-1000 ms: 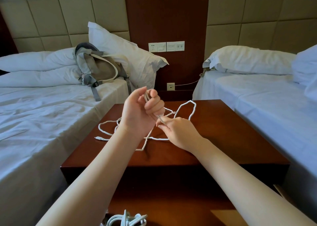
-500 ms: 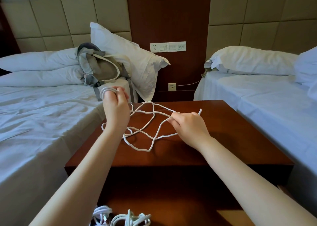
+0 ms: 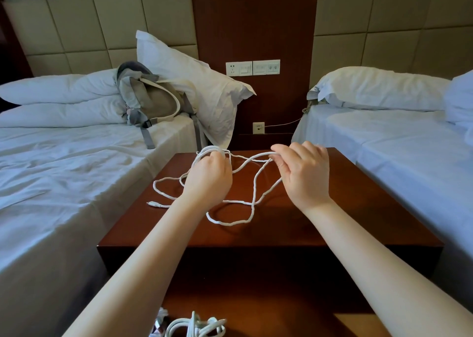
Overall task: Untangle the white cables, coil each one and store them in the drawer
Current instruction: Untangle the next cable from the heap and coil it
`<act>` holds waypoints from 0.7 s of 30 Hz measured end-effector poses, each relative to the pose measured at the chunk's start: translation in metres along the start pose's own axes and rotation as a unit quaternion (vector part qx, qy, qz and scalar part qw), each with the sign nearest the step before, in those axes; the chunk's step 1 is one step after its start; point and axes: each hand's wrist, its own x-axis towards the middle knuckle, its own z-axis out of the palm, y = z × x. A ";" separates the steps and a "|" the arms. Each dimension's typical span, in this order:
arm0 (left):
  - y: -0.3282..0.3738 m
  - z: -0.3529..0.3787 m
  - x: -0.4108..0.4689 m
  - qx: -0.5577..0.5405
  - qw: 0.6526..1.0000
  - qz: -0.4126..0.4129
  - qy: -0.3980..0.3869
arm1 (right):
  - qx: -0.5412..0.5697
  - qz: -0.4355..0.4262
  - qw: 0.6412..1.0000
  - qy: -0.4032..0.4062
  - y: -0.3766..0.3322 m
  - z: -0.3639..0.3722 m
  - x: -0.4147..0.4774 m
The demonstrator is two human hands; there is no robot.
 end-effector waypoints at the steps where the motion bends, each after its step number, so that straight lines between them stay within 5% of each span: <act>1: 0.002 -0.003 -0.002 -0.023 1.000 0.008 -0.015 | -0.004 0.003 1.000 0.002 0.002 0.000 0.001; 9: 0.014 -0.001 -0.007 -0.167 0.970 0.073 -0.162 | -0.033 0.048 0.997 -0.044 0.016 0.001 0.002; 15: 0.021 0.003 -0.008 -0.214 0.973 0.034 -0.082 | -0.034 0.098 0.995 -0.006 0.008 -0.002 0.004; 21: 0.015 -0.006 0.002 -0.337 0.933 -0.121 0.029 | -0.025 0.100 0.991 -0.082 0.010 0.002 0.001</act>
